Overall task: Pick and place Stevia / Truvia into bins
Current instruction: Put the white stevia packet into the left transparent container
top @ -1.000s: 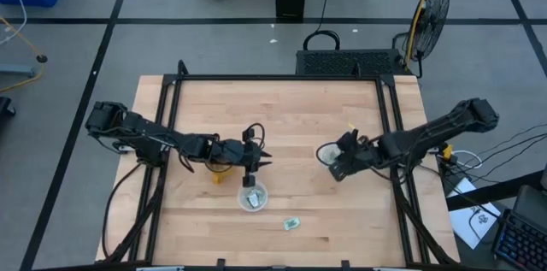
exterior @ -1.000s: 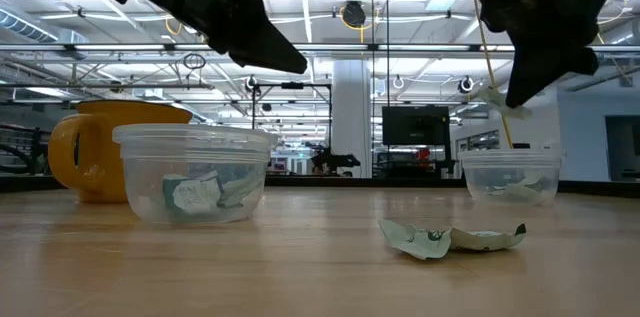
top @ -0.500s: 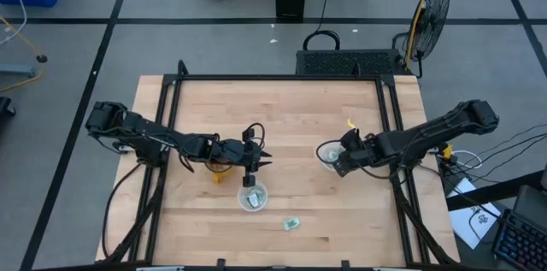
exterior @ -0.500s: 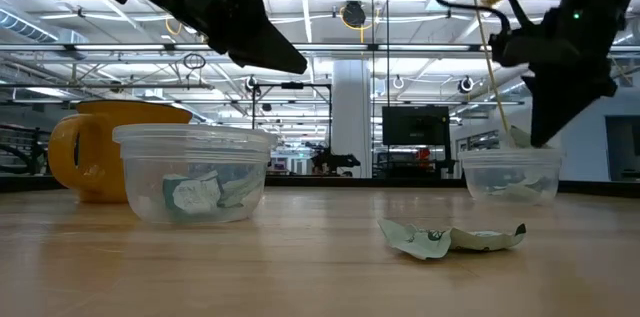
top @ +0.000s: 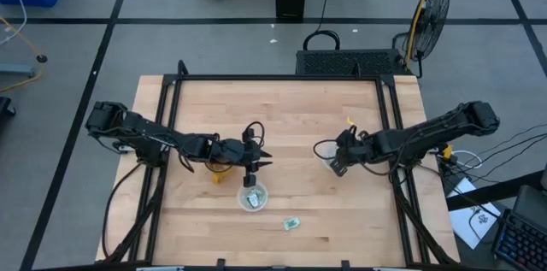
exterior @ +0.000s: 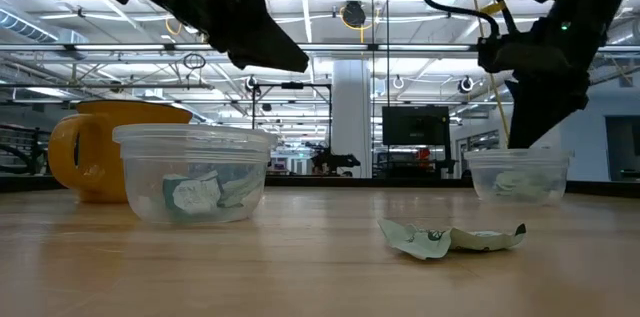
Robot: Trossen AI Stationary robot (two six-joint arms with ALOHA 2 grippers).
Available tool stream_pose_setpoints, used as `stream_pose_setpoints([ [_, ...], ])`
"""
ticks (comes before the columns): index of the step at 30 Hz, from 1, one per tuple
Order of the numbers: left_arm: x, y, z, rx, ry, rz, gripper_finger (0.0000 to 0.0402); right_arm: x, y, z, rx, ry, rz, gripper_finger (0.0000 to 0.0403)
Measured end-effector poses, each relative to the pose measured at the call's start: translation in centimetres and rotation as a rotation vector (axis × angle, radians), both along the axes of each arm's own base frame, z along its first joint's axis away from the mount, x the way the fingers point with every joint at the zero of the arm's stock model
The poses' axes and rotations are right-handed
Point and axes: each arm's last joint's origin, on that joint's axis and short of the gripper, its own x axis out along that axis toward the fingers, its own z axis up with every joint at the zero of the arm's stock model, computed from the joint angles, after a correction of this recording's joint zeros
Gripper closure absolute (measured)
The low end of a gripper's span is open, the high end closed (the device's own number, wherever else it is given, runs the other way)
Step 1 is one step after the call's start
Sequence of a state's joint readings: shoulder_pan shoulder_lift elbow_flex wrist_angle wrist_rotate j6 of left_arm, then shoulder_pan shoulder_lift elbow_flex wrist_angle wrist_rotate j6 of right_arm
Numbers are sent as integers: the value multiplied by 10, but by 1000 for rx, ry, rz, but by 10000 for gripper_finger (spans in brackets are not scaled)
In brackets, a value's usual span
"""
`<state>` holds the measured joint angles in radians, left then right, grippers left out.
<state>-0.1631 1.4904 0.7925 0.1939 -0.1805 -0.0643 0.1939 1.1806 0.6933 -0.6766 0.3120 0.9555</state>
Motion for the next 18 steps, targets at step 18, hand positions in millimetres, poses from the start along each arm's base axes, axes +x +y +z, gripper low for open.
stream_pose_setpoints([
  [18,70,-34,-3,-215,260,-286,302,47,-14,35,-187,-492,255,309],
])
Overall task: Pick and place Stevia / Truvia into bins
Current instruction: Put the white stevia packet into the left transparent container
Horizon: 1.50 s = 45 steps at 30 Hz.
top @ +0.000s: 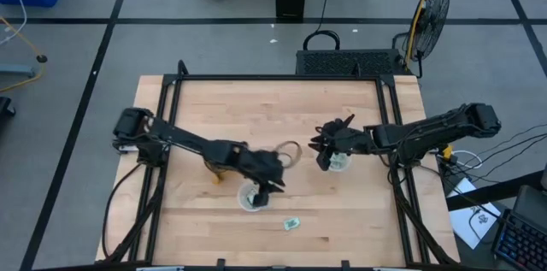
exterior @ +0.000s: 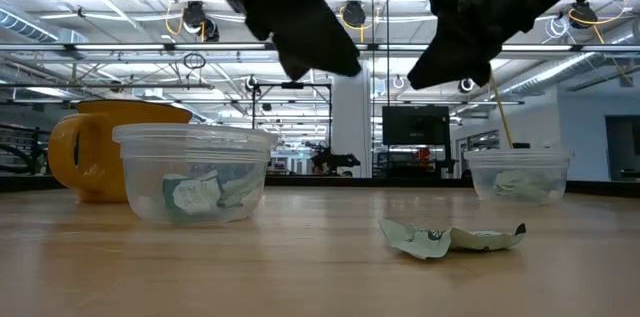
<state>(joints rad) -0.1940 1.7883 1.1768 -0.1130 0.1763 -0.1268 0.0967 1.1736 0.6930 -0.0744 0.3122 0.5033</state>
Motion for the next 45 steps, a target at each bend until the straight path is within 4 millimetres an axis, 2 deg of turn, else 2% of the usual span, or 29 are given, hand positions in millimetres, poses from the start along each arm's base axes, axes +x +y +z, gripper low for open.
stream_pose_setpoints([
  [5,27,-11,-16,13,240,6,302,0,0,0,-92,22,66,309],
  [11,39,-31,-41,-98,385,20,302,-4,0,-8,-130,67,96,309],
  [21,43,-61,-35,-226,310,86,302,-12,0,-25,-118,116,86,311],
  [24,43,-69,-42,-220,322,136,303,-14,-1,-30,-70,102,50,314],
  [28,44,-83,-59,-228,334,134,303,-11,5,-31,-21,-29,46,314],
  [32,43,-93,-79,-217,363,112,303,-10,16,-27,-76,-195,132,314],
  [39,43,-92,-77,-192,345,140,303,-15,20,-24,-181,-399,200,314],
  [45,47,-92,-73,-219,296,133,303,-21,19,-33,-183,-402,200,314],
])
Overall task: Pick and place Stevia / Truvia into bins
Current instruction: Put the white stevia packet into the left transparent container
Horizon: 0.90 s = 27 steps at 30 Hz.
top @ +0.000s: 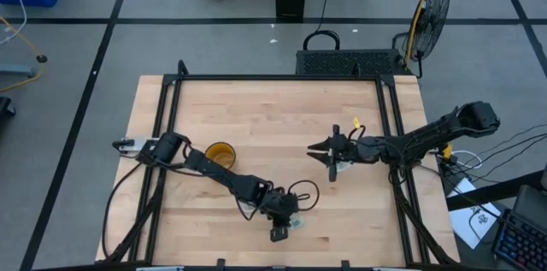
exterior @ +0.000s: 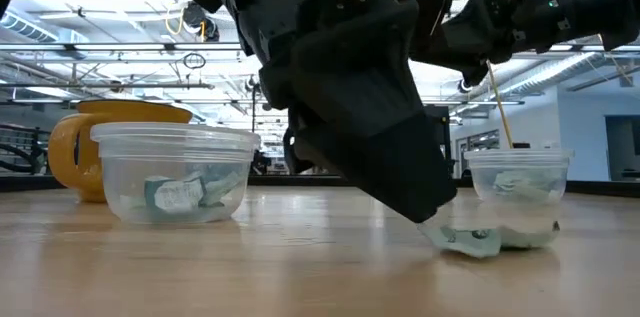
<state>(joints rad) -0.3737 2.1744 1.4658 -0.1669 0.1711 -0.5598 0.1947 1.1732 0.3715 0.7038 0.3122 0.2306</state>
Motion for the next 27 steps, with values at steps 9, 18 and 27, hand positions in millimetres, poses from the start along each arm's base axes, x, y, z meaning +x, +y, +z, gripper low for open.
stream_pose_setpoints([
  [9,3,4,1,110,-67,0,302,-3,0,-6,13,14,2,314],
  [18,2,5,0,80,-39,5,302,-3,1,-3,25,-10,29,314],
  [27,3,6,0,77,-30,69,302,-3,1,-4,24,-6,29,314],
])
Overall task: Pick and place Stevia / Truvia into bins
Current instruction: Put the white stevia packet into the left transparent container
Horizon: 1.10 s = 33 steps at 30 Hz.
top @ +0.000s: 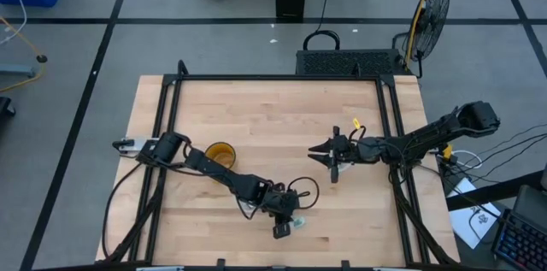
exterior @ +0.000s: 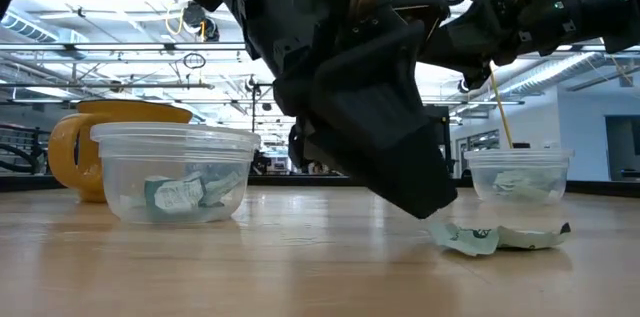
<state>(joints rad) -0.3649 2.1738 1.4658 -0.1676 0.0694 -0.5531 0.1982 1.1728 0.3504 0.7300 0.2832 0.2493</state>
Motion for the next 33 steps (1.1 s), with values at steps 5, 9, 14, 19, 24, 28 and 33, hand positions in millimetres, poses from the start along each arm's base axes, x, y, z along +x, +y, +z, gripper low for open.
stream_pose_setpoints([
  [5,0,1,-5,-17,24,16,302,0,0,0,0,0,0,314],
  [9,0,-3,-9,-31,31,29,302,0,0,0,0,1,0,314],
  [14,-1,-6,-11,-35,35,27,302,0,0,0,0,0,1,314],
  [19,-2,-10,-12,-13,25,7,302,0,0,0,0,1,1,314],
  [24,-4,-16,-12,66,-12,-63,307,0,0,0,0,1,1,314],
  [28,-5,-17,-13,85,-20,-89,342,0,0,0,0,1,1,314],
  [33,-4,-18,-13,95,-42,-121,394,0,0,0,0,3,1,314],
])
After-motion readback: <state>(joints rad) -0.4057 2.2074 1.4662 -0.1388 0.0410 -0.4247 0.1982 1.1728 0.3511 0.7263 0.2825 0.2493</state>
